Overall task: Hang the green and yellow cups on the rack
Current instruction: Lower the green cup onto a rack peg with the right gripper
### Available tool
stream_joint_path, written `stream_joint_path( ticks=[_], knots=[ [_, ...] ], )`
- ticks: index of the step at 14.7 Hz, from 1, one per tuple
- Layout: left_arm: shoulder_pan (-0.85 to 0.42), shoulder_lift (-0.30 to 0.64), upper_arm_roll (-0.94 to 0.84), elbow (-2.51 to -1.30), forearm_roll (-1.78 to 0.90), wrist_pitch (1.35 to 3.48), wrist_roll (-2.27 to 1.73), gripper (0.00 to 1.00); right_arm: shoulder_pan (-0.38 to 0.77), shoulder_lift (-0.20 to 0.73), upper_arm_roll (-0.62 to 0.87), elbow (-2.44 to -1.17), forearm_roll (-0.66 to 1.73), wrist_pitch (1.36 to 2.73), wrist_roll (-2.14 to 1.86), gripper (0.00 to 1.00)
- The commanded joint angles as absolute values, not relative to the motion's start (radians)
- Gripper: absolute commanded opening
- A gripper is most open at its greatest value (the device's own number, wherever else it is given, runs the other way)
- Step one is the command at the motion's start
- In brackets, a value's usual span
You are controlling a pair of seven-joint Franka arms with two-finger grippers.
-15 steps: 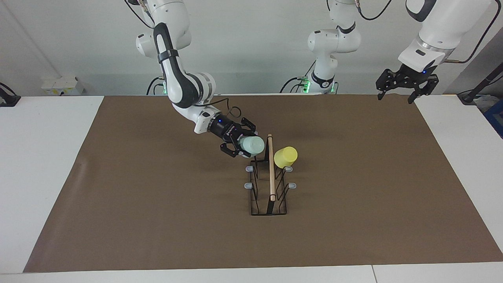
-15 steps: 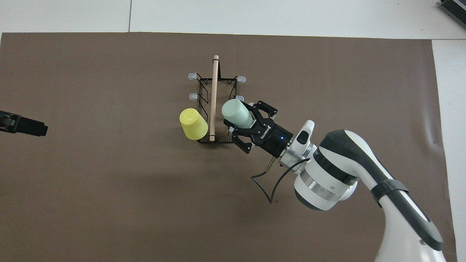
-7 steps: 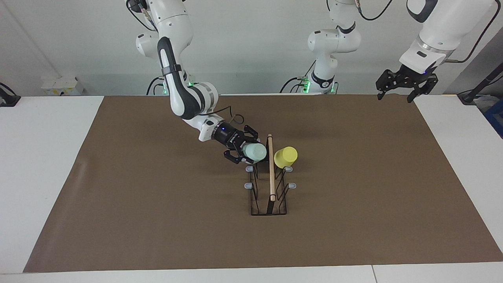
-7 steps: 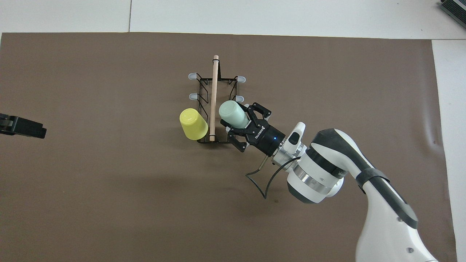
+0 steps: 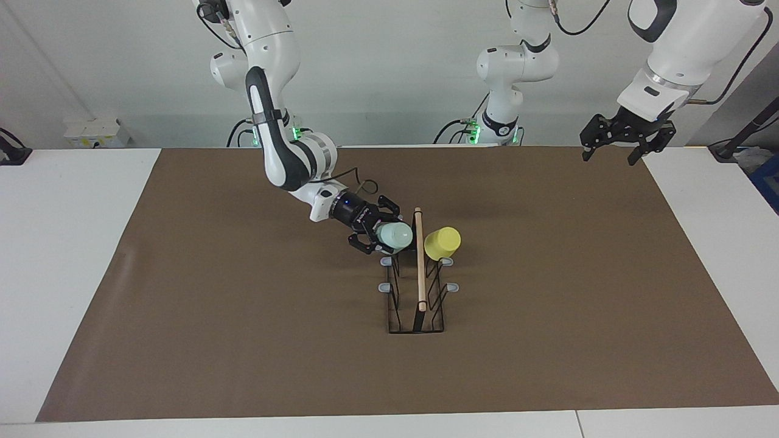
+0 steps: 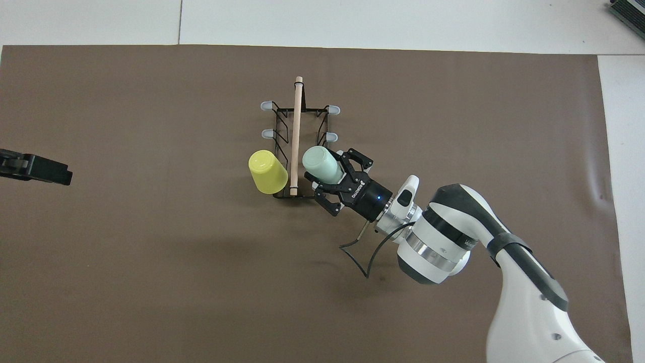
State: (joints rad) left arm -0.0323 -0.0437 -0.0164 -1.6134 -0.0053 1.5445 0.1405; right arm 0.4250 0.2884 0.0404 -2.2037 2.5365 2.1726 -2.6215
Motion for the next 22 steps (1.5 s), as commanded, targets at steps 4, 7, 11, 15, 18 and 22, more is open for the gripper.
stream_joint_path(
  ticks=[4, 7, 11, 15, 18, 22],
  knots=[
    [-0.017, -0.051, -0.038, -1.629, -0.011, 1.557, 0.109, 1.0, 0.41, 0.278, 0.043, -2.264, 2.611, 2.1, -2.695, 0.37],
    [-0.018, -0.049, -0.035, -1.626, -0.012, 1.551, 0.114, 1.0, 0.407, 0.281, 0.043, -2.261, 2.609, 2.114, -2.695, 0.8],
    [-0.018, -0.049, -0.034, -1.624, -0.012, 1.548, 0.114, 1.0, 0.405, 0.284, 0.043, -2.255, 2.597, 2.132, -2.694, 1.0],
    [-0.018, -0.051, -0.026, -1.624, -0.012, 1.54, 0.117, 1.0, 0.403, 0.284, 0.043, -2.252, 2.596, 2.143, -2.691, 1.0],
    [-0.02, -0.051, -0.026, -1.626, -0.012, 1.54, 0.118, 1.0, 0.406, 0.287, 0.043, -2.244, 2.594, 2.169, -2.688, 1.0],
    [-0.018, -0.057, -0.026, -1.632, -0.012, 1.546, 0.121, 1.0, 0.405, 0.285, 0.043, -2.247, 2.583, 2.169, -2.688, 1.0]
  ],
)
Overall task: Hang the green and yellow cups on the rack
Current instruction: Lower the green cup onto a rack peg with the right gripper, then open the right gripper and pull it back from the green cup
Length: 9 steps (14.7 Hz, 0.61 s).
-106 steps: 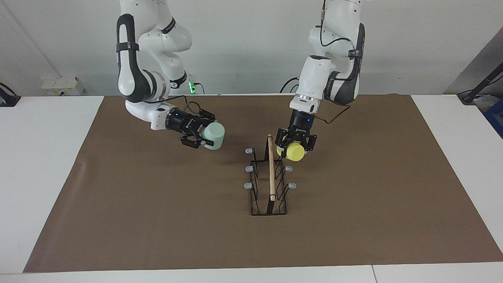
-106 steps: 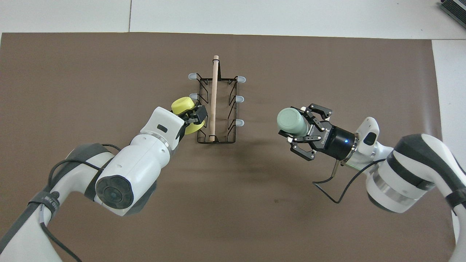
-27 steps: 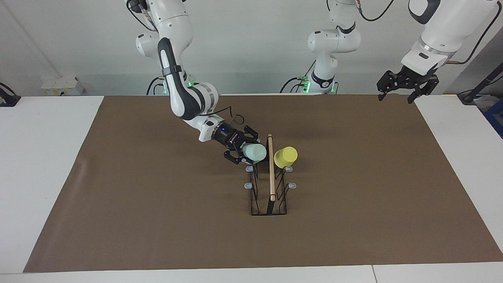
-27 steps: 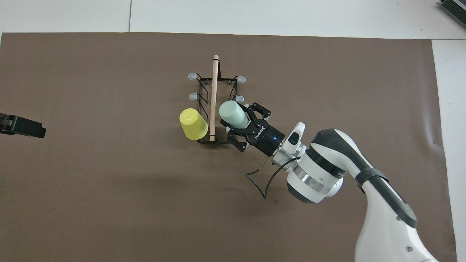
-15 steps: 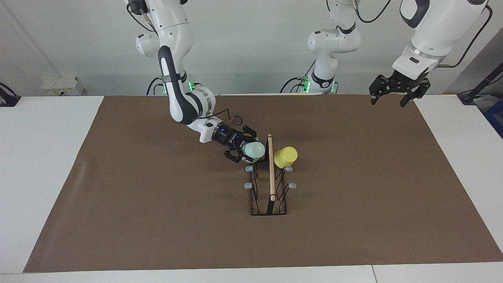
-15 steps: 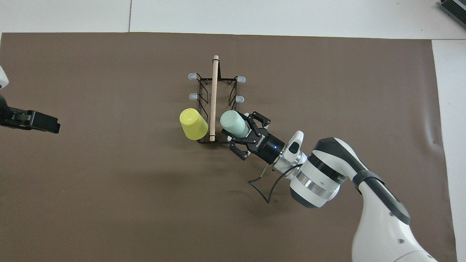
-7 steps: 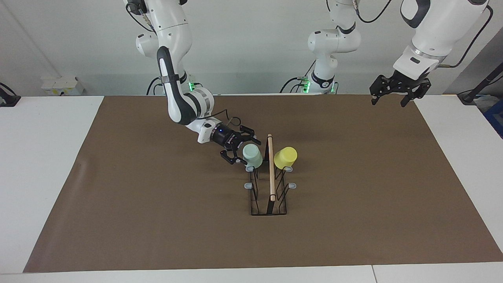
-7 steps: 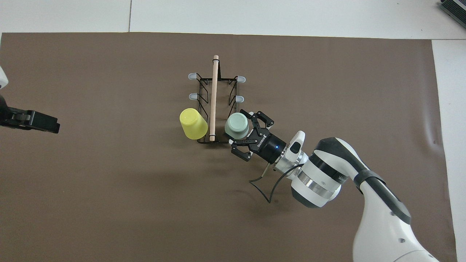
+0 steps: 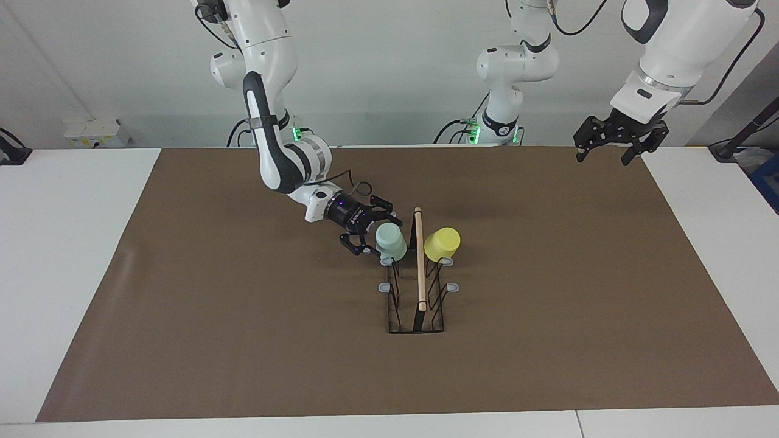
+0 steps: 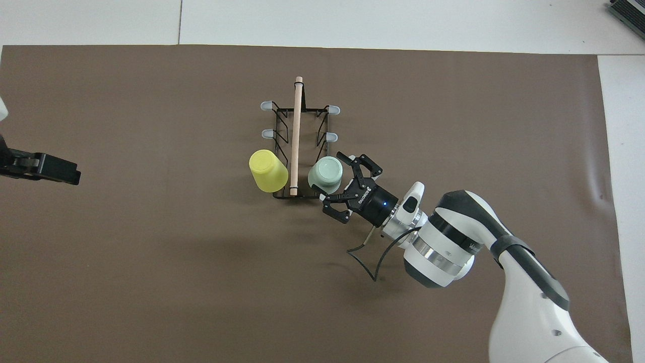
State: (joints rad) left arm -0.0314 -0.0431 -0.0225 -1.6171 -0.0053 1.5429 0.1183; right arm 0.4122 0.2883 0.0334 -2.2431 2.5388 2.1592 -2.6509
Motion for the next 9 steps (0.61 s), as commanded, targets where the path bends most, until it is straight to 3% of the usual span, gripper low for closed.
stream_joint_path(
  ticks=[1, 9],
  knots=[
    [-0.018, -0.057, -0.026, -1.631, -0.012, 1.546, 0.12, 1.0, 0.405, 0.285, 0.043, -2.25, 2.579, 2.169, -2.688, 1.0],
    [-0.021, -0.057, -0.022, -1.628, -0.012, 1.534, 0.117, 1.0, 0.354, 0.255, 0.043, -2.267, 2.491, 2.209, -2.686, 1.0]
  ],
)
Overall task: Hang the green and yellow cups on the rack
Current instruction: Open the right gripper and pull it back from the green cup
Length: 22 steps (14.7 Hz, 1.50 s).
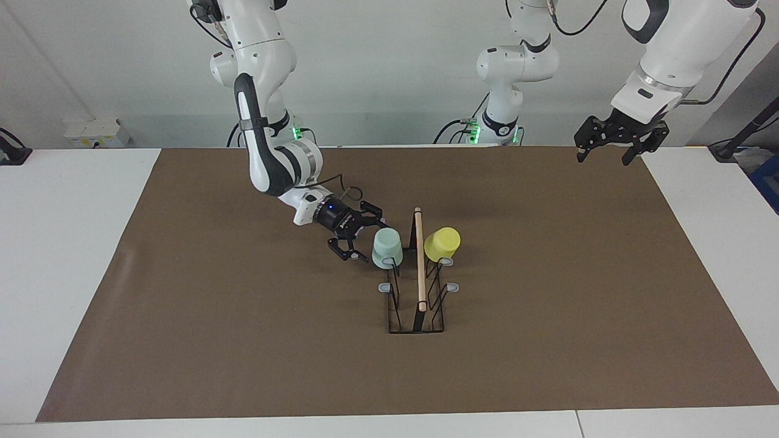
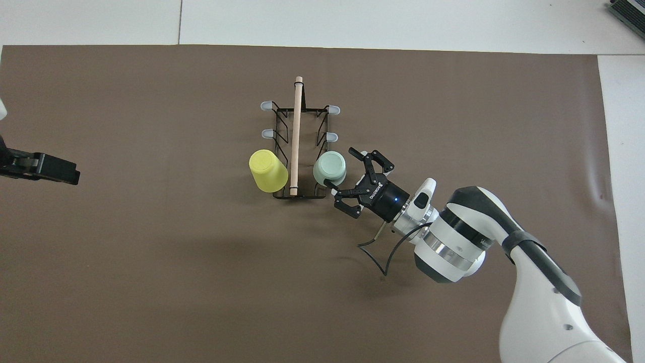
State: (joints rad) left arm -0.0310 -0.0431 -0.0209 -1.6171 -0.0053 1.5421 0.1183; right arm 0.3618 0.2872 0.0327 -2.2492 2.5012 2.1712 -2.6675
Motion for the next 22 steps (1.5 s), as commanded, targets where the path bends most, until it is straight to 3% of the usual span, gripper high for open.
stream_joint_path(
  ticks=[1, 7, 11, 22],
  knots=[
    [-0.034, -0.057, -0.005, -1.625, -0.012, 1.529, 0.117, 1.0, 0.356, 0.239, 0.043, -2.267, 2.491, 2.25, -2.686, 1.0],
    [-0.06, -0.057, 0.018, -1.623, -0.009, 1.526, 0.118, 1.0, 0.374, 0.147, 0.044, -2.289, 2.487, 2.437, -2.669, 1.0],
    [-0.06, -0.057, 0.02, -1.623, -0.008, 1.526, 0.118, 1.0, 0.361, 0.107, 0.044, -2.284, 2.347, 2.552, -2.669, 1.0],
    [-0.071, -0.057, 0.025, -1.626, -0.008, 1.532, 0.118, 1.0, 0.2, 0.129, 0.038, -2.186, 1.857, 2.559, -2.661, 1.0]
  ],
)
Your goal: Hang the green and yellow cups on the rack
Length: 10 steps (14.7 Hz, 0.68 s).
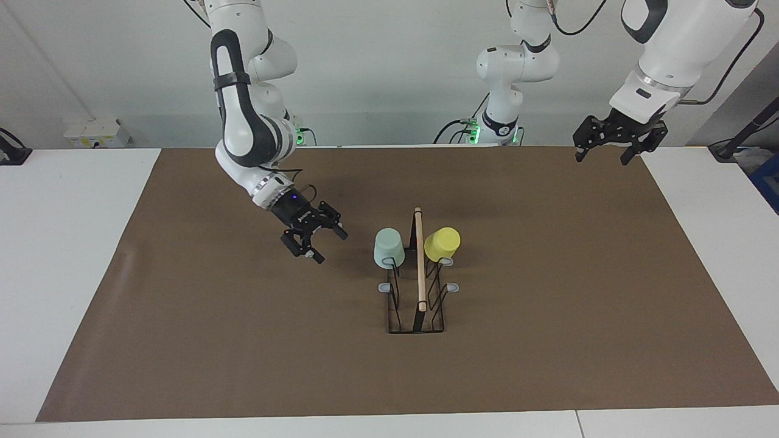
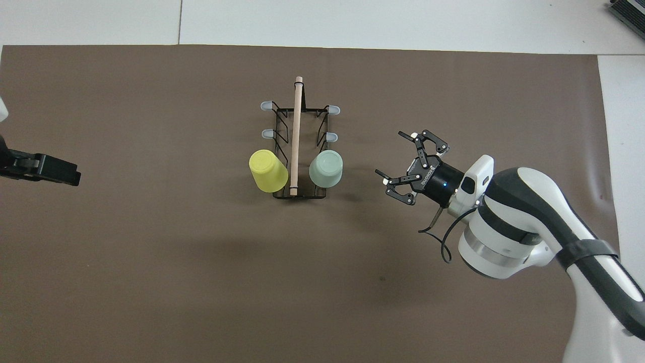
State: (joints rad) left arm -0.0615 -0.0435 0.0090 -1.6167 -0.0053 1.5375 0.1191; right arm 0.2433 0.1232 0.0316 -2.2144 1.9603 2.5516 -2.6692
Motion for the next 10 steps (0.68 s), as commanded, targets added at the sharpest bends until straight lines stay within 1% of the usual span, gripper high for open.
stream_joint_path(
  ticks=[1, 6, 10],
  knots=[
    [-0.069, -0.057, 0.025, -1.628, -0.008, 1.535, 0.118, 1.0, 0.171, 0.136, 0.04, -2.171, 1.783, 2.556, -2.66, 1.0],
    [-0.071, -0.058, 0.023, -1.631, -0.009, 1.536, 0.112, 1.0, 0.08, 0.143, 0.038, -2.119, 1.516, 2.551, -2.632, 1.0],
    [-0.069, -0.058, 0.023, -1.631, -0.008, 1.536, 0.112, 1.0, 0.057, 0.143, 0.037, -2.073, 1.283, 2.531, -2.411, 1.0]
  ],
)
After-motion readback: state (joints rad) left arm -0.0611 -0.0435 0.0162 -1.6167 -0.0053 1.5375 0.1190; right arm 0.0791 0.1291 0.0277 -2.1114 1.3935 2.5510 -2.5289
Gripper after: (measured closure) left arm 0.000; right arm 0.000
